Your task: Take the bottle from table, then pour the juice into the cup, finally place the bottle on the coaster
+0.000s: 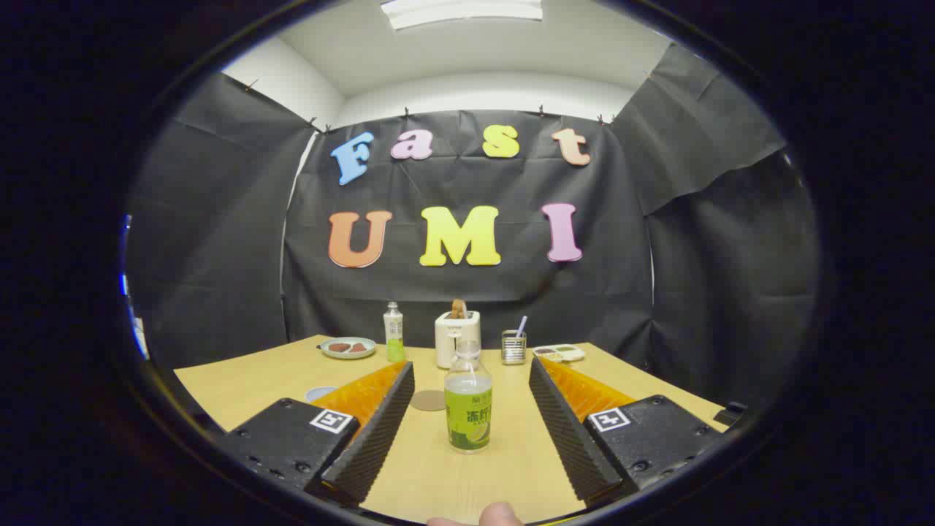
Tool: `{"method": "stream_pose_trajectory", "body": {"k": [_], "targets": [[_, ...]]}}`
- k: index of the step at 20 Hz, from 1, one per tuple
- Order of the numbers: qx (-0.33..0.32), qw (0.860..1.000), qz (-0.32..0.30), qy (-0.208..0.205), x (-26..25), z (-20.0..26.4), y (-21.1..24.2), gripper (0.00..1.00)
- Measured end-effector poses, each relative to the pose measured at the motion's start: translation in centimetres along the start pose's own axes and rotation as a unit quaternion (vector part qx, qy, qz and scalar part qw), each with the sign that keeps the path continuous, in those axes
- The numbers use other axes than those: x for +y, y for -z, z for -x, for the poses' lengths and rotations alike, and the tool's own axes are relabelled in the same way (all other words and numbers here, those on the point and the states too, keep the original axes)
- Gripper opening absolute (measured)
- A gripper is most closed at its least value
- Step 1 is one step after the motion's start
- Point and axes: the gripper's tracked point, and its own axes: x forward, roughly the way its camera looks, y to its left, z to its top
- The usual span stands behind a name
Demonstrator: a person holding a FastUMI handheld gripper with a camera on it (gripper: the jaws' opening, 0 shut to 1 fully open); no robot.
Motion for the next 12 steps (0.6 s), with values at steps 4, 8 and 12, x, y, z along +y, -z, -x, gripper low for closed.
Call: {"method": "stream_pose_trajectory", "body": {"k": [4, 8, 12], "targets": [[0.001, 1.000, -0.007, -0.003, 0.2, -0.3, -0.1, 1.00], [0.001, 1.000, 0.000, -0.003, 0.7, -0.2, -0.3, 1.00], [-0.003, 1.000, 0.001, -0.006, 1.2, -0.2, -0.6, 1.00]]}}
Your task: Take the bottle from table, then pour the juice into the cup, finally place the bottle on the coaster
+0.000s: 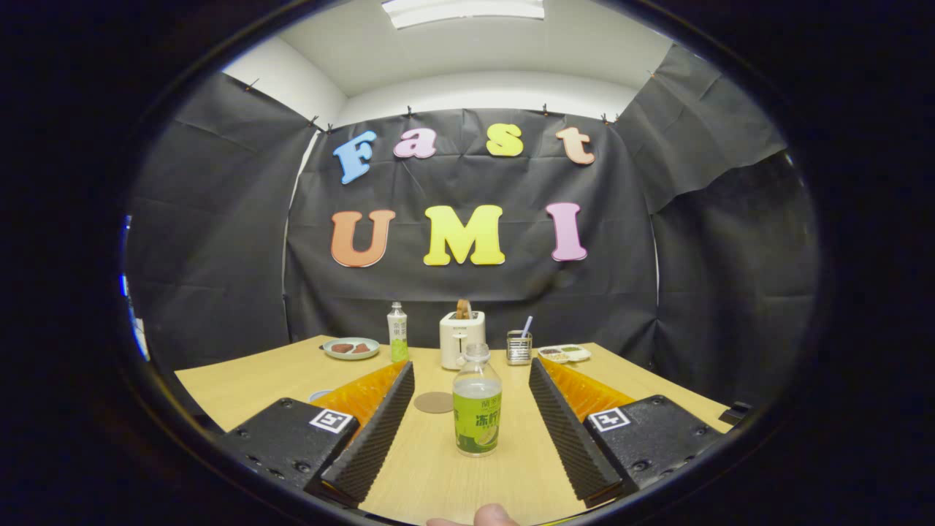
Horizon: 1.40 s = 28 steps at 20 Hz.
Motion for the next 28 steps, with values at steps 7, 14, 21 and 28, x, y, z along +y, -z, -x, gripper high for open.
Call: {"method": "stream_pose_trajectory", "body": {"k": [7, 14, 21, 28], "targets": [[0.007, 1.000, 0.004, -0.002, 0.4, -0.1, 0.0, 1.00], [0.014, 1.000, 0.003, -0.007, 0.4, -0.3, 0.1, 1.00], [0.026, 0.999, 0.009, -0.018, 0.2, -1.3, 0.3, 1.00], [0.084, 0.996, 0.007, -0.021, -1.2, -4.3, 4.1, 1.00]]}}
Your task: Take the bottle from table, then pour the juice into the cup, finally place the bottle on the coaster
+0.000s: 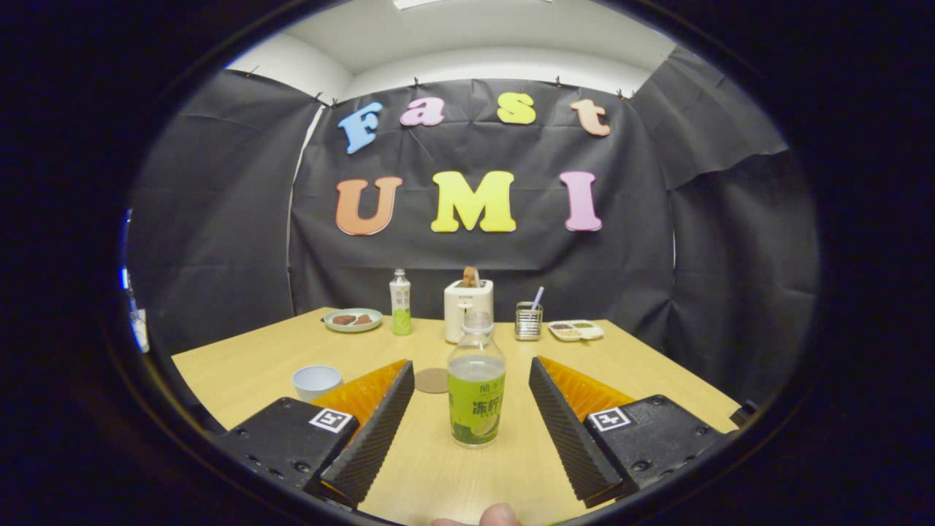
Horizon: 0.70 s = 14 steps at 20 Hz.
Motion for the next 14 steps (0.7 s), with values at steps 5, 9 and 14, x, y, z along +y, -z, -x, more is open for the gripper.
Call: {"method": "stream_pose_trajectory", "body": {"k": [5, 9, 14], "targets": [[0.042, 0.999, -0.005, -0.006, -0.5, -3.5, 2.4, 1.00], [0.081, 0.996, -0.019, -0.013, -0.4, -6.3, 4.4, 1.00], [0.129, 0.991, -0.035, -0.013, -0.3, -9.2, 6.5, 1.00]]}}
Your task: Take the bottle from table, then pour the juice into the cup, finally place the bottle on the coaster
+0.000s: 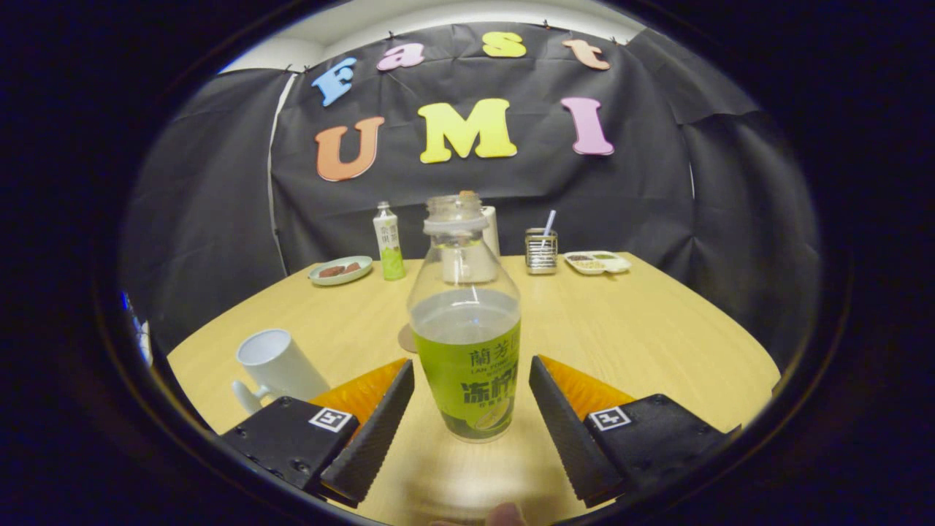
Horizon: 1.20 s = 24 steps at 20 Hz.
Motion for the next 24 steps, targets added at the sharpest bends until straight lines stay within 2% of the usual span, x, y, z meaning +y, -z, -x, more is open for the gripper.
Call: {"method": "stream_pose_trajectory", "body": {"k": [4, 9, 15, 20, 24], "targets": [[0.008, 1.000, 0.000, 0.005, -0.1, -1.5, 0.0, 0.98], [0.003, 1.000, 0.016, 0.001, 0.3, -1.6, -0.4, 0.84], [-0.031, 0.995, 0.093, -0.030, 3.5, 0.1, -3.2, 0.79], [-0.035, 0.977, 0.208, -0.027, 6.0, -0.8, -5.1, 0.78], [-0.039, 0.952, 0.303, -0.001, 6.8, -1.9, -6.8, 0.79]]}}
